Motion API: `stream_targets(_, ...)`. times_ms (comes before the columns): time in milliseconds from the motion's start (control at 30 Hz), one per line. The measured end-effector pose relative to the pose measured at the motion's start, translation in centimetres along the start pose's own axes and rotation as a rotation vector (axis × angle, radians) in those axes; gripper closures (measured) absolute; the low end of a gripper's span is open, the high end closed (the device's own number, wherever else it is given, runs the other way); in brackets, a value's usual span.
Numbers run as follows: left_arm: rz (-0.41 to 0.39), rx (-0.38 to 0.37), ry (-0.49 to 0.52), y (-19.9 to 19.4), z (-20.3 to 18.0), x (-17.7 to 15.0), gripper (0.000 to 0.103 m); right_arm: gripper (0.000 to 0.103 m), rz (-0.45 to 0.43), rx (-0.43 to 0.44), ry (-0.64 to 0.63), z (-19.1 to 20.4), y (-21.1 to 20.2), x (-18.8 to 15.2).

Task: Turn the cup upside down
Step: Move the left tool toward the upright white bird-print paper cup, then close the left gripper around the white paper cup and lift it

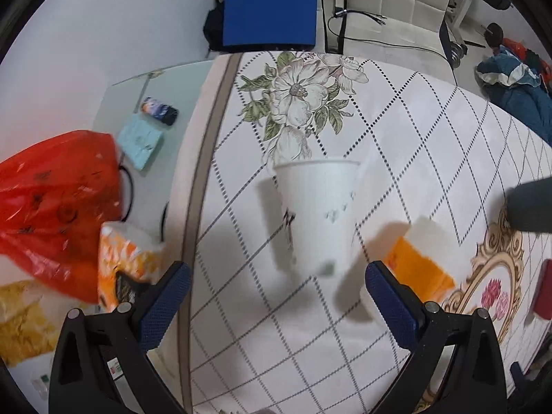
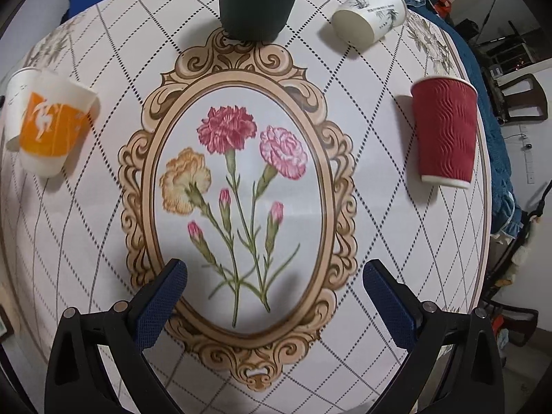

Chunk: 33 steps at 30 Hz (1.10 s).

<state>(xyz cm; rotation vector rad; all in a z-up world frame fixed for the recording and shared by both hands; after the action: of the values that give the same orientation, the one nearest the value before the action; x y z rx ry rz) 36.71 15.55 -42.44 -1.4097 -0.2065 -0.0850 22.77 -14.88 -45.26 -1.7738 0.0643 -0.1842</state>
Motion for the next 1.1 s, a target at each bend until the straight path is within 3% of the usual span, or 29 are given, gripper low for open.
stream_targets(533, 0.106, -0.12, -0.003, 4.7, -2.9, 2.1, 0.0, 0.0, 0.024, -0.016, -0.024, 1.4, 0.9, 1.2)
stream_targets(600, 0.109, -0.128, -0.003, 5.1, -3.1, 2.2, 0.003, 0.0, 0.023, -0.015, -0.023, 1.4, 0.8, 1.3)
stream_targets(700, 0.115, -0.137, -0.002, 5.7, -3.5, 2.3, 0.018, 0.0, 0.024, -0.012, -0.023, 1.4, 0.7, 1.6)
stream_targets(767, 0.128, -0.135, 0.007, 6.1, -3.6, 2.3, 0.038, 0.0, 0.024, -0.011, -0.022, 1.5, 0.7, 1.6)
stream_targets(800, 0.135, -0.134, 0.01, 6.3, -3.7, 2.2, 0.042, 0.0, 0.025, -0.01, -0.023, 1.6, 0.6, 1.6)
stream_targets(1100, 0.088, -0.079, 0.057, 6.6, -4.1, 3.2, 0.043, 0.0, 0.025, -0.009, -0.023, 1.8, 0.6, 1.5)
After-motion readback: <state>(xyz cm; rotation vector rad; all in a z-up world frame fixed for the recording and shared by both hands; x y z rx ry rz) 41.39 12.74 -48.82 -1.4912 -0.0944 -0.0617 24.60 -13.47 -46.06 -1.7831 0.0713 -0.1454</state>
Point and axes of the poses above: each gripper's, at about its wrist camera, not at the fingertips, and y roughly the way its jaws point, z to its left, x to its top, the point moved 10 cm from there along y, roughly the way its jaws point, and after that the axes turned 7 degrees about -z, right-handed, at the moved point
